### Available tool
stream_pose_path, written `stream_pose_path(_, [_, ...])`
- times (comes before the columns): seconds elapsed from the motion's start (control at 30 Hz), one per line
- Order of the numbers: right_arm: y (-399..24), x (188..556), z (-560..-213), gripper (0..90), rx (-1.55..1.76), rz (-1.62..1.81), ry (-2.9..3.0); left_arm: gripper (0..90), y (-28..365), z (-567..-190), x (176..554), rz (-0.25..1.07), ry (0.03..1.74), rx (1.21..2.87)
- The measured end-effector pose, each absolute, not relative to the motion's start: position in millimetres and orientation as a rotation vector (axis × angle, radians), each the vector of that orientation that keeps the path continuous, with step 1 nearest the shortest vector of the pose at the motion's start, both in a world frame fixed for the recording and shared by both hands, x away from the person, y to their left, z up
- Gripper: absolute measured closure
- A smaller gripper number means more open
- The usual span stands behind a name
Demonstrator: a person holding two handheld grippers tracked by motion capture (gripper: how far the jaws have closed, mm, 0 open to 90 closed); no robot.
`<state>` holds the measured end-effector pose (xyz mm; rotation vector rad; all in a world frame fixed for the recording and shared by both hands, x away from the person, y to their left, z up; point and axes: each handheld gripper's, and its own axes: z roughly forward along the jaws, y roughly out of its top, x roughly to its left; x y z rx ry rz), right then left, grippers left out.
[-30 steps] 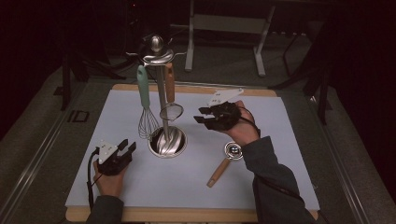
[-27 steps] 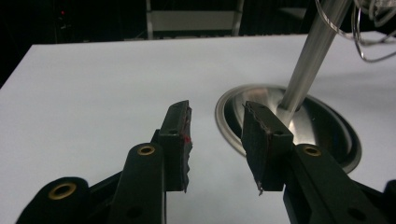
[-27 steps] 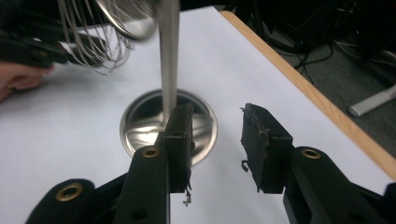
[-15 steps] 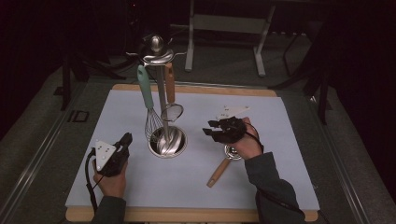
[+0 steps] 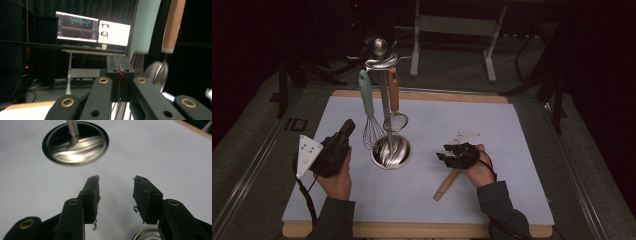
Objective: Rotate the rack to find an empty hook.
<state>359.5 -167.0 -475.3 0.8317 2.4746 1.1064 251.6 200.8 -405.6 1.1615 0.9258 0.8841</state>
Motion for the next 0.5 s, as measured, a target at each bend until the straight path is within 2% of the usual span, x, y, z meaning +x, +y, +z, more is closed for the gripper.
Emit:
stream_pose_path(0.13, [-174, 360, -483, 54.6, 0.865, 1.084, 2.471, 89.7, 193, -386, 251, 0.873, 0.866, 1.092])
stream_pose_path(0.5, [-188, 363, -492, 52.5, 0.982, 1.156, 2.458, 89.7, 177, -337, 251, 0.903, 0.731, 1.037])
